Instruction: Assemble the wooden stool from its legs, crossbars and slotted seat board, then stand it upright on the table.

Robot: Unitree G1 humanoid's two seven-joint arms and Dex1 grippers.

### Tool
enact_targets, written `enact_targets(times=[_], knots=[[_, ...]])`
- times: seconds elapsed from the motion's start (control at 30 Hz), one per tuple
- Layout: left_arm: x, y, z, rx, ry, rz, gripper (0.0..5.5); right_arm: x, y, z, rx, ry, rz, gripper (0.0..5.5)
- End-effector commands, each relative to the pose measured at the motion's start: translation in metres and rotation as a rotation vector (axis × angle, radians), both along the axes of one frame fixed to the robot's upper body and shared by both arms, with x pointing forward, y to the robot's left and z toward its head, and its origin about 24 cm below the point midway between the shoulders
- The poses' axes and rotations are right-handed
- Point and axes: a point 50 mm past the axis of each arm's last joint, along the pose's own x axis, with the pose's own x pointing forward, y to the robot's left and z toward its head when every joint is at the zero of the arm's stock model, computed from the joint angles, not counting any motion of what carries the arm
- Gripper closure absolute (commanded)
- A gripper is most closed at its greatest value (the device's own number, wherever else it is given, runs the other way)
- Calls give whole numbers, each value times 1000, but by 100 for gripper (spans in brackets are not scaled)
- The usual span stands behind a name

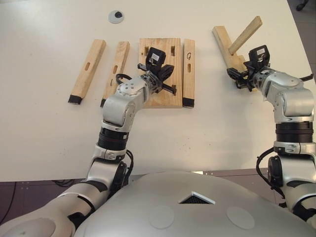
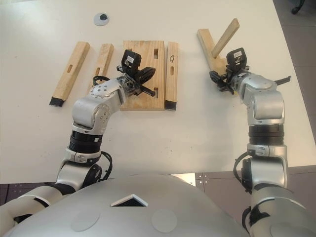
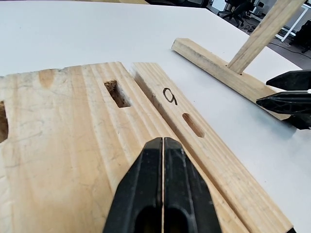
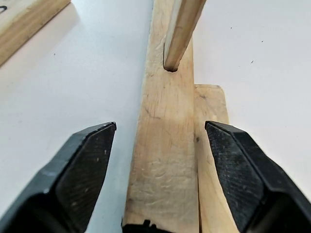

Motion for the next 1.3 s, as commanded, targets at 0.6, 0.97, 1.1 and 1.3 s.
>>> enact_targets(times=[0.6, 0.97, 1.1, 1.3], knots=[[10, 15, 12, -37, -74, 68, 550, 3, 15, 1, 53, -105, 30, 347], [21, 78, 90, -696, -358, 183, 466, 25, 42, 83, 464, -261, 277, 348], [7, 73, 110, -924, -402, -5, 410, 21, 47, 112, 638, -291, 432, 348], [-1, 71, 115, -1033, -380, -152, 324, 11, 58, 148, 726, -299, 670, 348]])
